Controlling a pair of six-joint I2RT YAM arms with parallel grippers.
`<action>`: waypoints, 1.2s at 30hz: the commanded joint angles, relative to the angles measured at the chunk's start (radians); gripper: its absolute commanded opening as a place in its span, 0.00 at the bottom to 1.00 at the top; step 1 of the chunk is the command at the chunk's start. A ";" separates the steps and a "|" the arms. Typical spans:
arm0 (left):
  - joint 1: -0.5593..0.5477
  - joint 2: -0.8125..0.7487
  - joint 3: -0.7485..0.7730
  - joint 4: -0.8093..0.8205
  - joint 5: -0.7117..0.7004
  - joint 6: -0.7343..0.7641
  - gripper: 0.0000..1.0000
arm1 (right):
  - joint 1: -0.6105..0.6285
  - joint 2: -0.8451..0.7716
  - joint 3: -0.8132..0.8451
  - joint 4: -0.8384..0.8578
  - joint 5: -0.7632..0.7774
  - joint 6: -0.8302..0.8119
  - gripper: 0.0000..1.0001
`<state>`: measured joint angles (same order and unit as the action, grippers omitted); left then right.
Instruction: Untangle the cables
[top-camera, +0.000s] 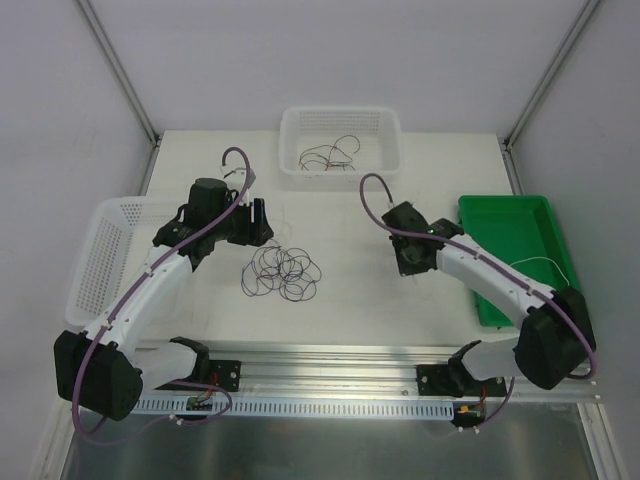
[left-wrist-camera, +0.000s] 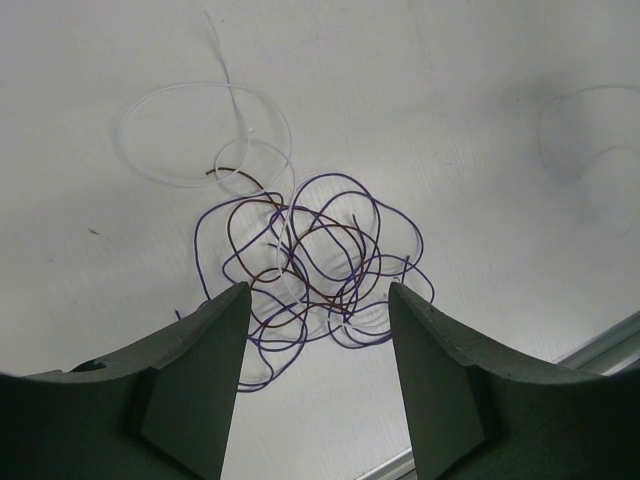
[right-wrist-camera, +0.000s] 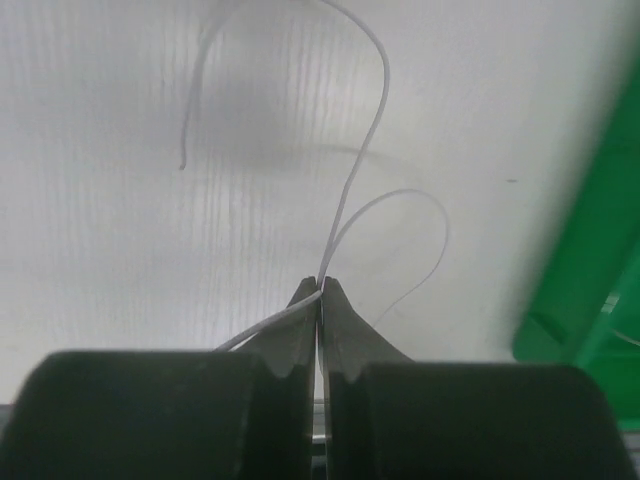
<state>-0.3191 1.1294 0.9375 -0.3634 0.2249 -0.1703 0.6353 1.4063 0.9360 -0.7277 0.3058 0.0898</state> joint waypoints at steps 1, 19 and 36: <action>0.005 -0.029 -0.003 0.023 -0.015 0.017 0.58 | -0.054 -0.128 0.199 -0.142 0.157 -0.070 0.01; 0.006 -0.092 -0.009 0.023 -0.079 0.046 0.60 | -0.804 -0.074 0.324 0.037 0.064 -0.059 0.01; 0.005 -0.125 -0.017 0.021 -0.203 0.069 0.91 | -0.821 -0.024 0.279 0.108 -0.146 -0.011 0.87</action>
<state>-0.3191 1.0306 0.9234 -0.3634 0.0662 -0.1139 -0.2497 1.4822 1.2255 -0.6373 0.2409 0.1020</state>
